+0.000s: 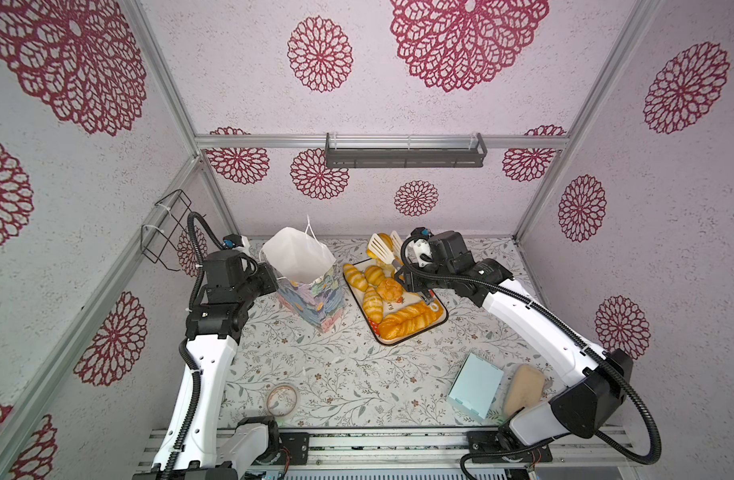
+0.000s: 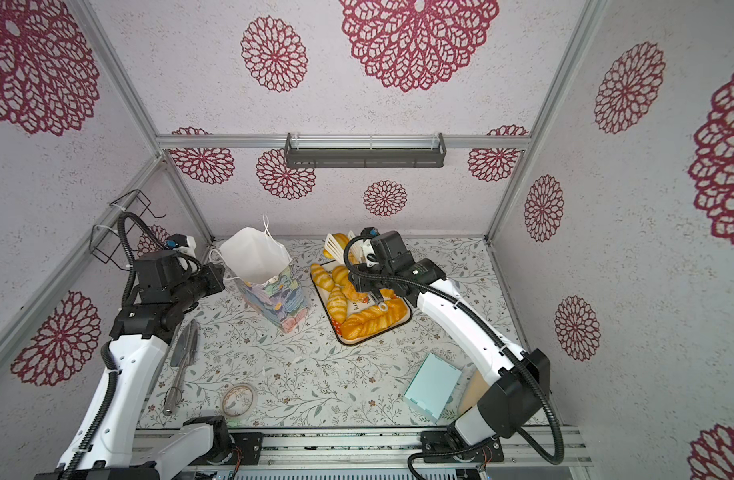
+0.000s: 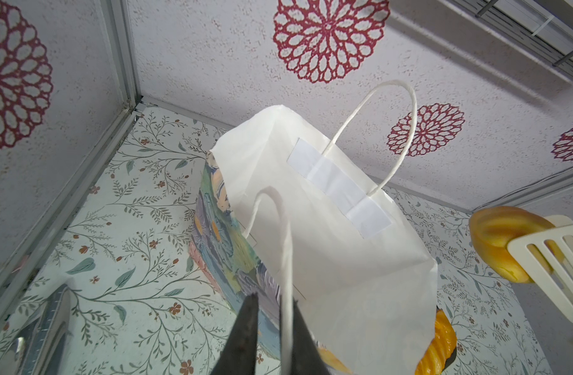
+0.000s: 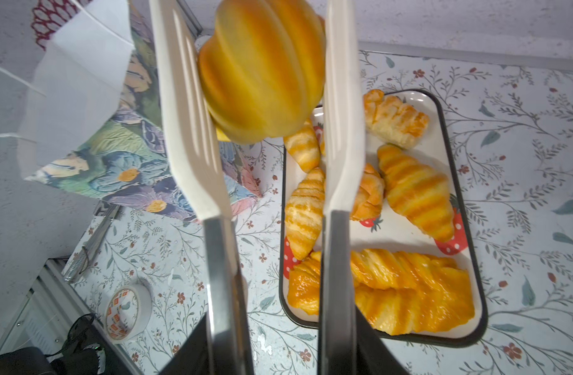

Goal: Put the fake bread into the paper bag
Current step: 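Lift the bun in the tongs and carry it toward the paper bag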

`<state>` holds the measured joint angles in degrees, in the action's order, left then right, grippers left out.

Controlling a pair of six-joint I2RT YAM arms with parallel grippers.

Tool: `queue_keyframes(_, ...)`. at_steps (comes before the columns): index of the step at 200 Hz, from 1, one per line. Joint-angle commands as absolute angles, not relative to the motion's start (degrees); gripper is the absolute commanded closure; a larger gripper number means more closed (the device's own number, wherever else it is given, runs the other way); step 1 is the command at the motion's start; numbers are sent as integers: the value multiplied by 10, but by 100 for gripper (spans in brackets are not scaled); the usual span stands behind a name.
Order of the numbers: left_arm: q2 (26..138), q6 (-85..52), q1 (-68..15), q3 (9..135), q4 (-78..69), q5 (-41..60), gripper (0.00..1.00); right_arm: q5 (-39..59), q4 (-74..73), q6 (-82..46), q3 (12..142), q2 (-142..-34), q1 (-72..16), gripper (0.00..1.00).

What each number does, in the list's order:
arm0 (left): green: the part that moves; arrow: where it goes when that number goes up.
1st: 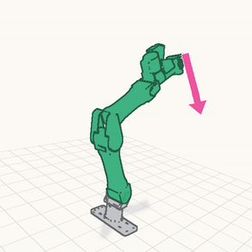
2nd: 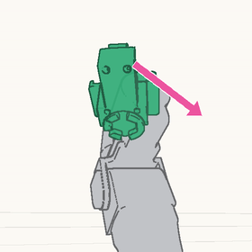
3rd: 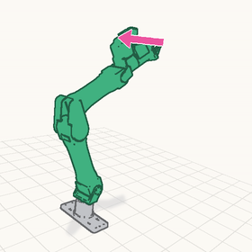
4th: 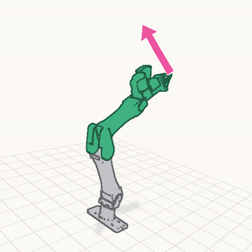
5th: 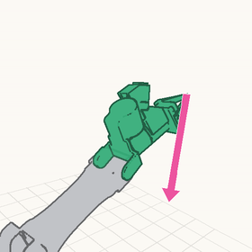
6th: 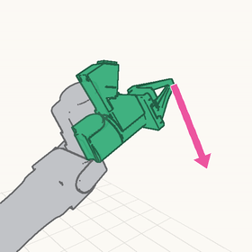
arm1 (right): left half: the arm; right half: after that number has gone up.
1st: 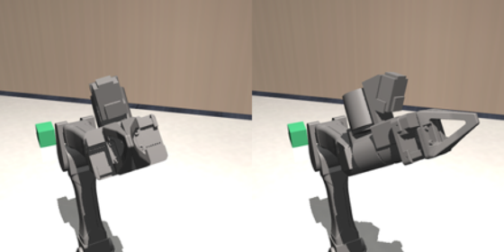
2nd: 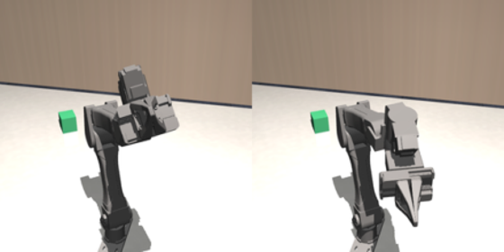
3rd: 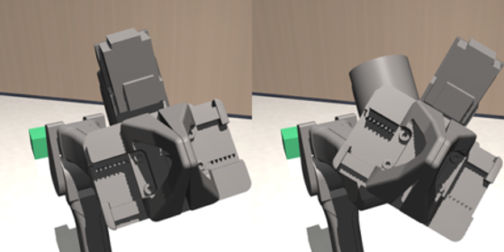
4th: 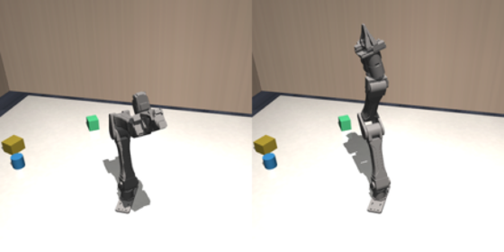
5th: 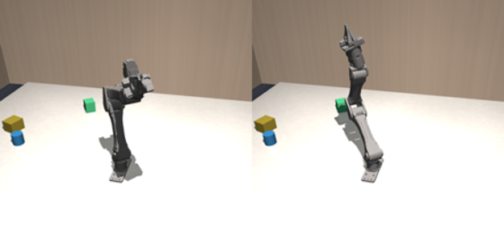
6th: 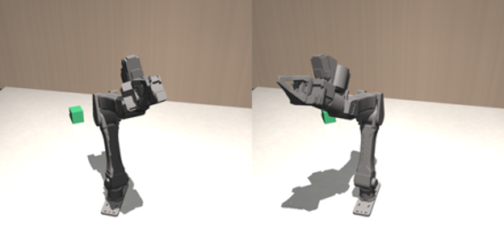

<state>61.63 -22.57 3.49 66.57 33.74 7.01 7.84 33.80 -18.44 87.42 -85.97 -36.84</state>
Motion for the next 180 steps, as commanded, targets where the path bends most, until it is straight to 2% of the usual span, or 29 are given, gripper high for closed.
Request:
queue_keyframes(1,617,-227,39,658,329,70,83,93,276,-174,897,-823,-383,49)
queue_keyframes(80,616,-229,39,658,328,71,84,113,224,-148,906,-830,-443,48)
queue_keyframes(180,613,-228,39,657,329,71,86,117,225,-131,978,-905,-492,47)
